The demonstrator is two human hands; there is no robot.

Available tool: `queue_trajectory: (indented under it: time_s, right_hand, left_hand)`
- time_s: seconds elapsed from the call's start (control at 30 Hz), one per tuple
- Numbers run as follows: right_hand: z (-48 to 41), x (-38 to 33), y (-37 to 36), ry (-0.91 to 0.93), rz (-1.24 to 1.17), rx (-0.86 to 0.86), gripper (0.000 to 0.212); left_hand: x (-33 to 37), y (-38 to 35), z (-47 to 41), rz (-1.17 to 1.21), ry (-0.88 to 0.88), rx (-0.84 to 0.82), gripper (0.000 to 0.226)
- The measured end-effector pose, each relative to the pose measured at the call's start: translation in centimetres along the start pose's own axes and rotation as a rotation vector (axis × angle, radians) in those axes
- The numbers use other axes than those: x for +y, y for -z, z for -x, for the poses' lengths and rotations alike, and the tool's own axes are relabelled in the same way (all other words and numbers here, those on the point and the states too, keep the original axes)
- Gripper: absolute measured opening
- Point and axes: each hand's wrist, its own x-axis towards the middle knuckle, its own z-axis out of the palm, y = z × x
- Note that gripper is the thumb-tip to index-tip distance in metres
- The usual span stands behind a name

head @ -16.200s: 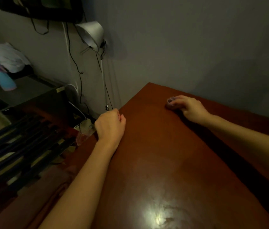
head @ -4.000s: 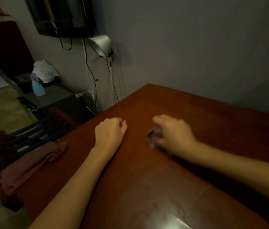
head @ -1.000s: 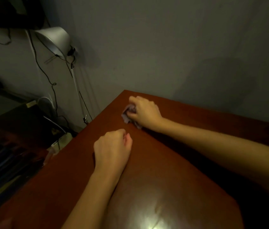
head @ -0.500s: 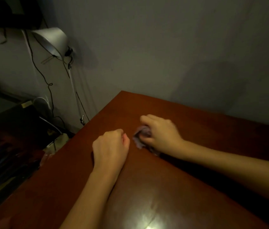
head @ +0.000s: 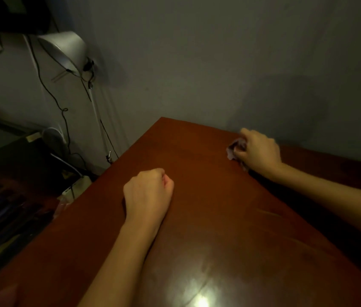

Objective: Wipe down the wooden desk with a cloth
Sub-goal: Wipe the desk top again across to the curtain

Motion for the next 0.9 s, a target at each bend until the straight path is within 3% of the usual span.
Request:
queue_trajectory:
  time_s: [0.17, 0.27, 0.4, 0.53, 0.67, 0.77, 0.9]
  right_hand:
    - [6.2, -10.8, 0.0, 0.439, -0.159, -0.112, 0.027]
    - [1.8, -11.9, -1.8, 0.389, -0.204, -0.101, 0.025]
    - [-5.4, -4.6, -2.9, 0.112, -0.142, -0.008, 0.027]
    - [-4.1, 1.7, -1.9, -0.005, -0.013, 0.047, 0.023]
    - [2.5, 1.6, 0.0, 0.087, -0.019, 0.034, 0.026]
    - [8.3, -0.8, 2.0, 0.271, -0.108, -0.017, 0.028]
    - [11.6, -3.0, 4.9, 0.405, -0.45, -0.315, 0.024]
  left_hand:
    - [-0.3, -0.1, -0.1, -0.042, 0.024, 0.012, 0.028]
    - [-0.6, -0.2, 0.0, -0.035, 0.021, 0.025, 0.031]
    - [-0.7, -0.3, -0.1, -0.021, 0.004, 0.024, 0.035]
    - [-0.7, -0.4, -0.1, -0.023, -0.014, 0.029, 0.036]
    - [-0.5, -0.1, -0.1, -0.021, -0.015, 0.03, 0.037]
    - [0.0, 0.5, 0.0, 0.003, -0.045, 0.004, 0.03]
    - [1.3, 1.5, 1.2, 0.144, -0.085, -0.092, 0.015]
